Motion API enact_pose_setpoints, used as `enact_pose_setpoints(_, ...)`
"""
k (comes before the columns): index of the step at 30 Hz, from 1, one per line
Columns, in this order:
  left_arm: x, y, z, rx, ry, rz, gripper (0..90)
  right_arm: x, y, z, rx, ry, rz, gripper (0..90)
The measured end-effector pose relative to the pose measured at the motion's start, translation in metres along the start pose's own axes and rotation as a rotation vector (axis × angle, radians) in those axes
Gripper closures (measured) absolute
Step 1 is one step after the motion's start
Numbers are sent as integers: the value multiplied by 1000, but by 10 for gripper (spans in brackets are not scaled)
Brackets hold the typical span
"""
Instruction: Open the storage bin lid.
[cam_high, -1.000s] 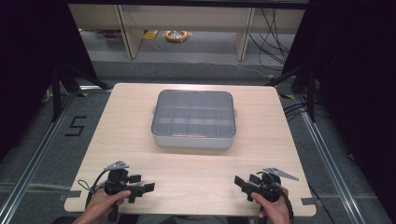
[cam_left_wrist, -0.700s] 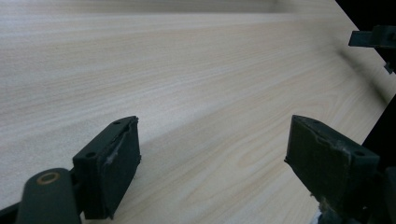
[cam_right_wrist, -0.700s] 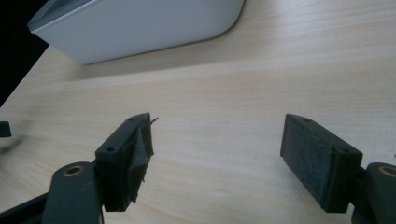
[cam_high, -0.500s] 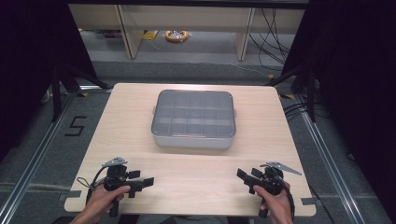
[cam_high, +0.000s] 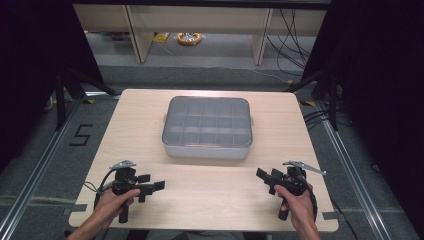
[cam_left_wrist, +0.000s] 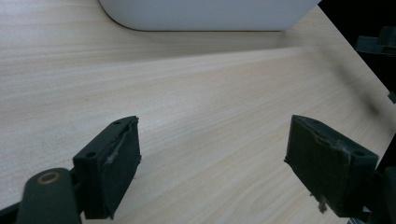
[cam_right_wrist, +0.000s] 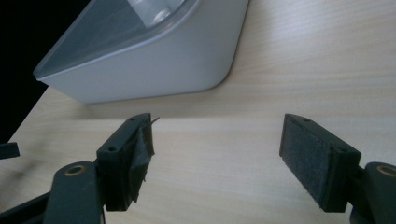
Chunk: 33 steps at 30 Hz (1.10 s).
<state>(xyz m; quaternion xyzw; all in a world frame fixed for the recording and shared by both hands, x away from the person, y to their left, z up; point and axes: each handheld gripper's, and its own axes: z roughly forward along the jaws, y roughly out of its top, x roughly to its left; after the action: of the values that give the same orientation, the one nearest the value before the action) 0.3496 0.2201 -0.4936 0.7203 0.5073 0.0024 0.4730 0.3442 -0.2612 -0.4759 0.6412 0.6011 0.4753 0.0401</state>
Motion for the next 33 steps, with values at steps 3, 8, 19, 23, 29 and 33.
enact_pose_setpoints(3, 2, 3, 0, -7, 4, -2, 177, 0, 7, 2, -23, 4, -2, 278)
enact_pose_setpoints(8, 4, 5, 0, -18, 8, -8, 179, -9, 16, 8, -60, 16, -109, 284)
enact_pose_setpoints(19, -1, 21, -4, -47, -33, -34, 165, -5, 29, 8, -37, -2, 23, 286)
enact_pose_setpoints(23, -3, 31, -4, -72, -29, -27, 168, -11, 39, 12, -82, 16, -72, 286)
enact_pose_setpoints(29, 1, 46, 1, -82, -31, -27, 184, -3, 53, 17, -85, 32, -51, 290)
enact_pose_setpoints(33, 2, 58, 5, -103, -18, -37, 188, 1, 61, 21, -85, 43, -42, 291)
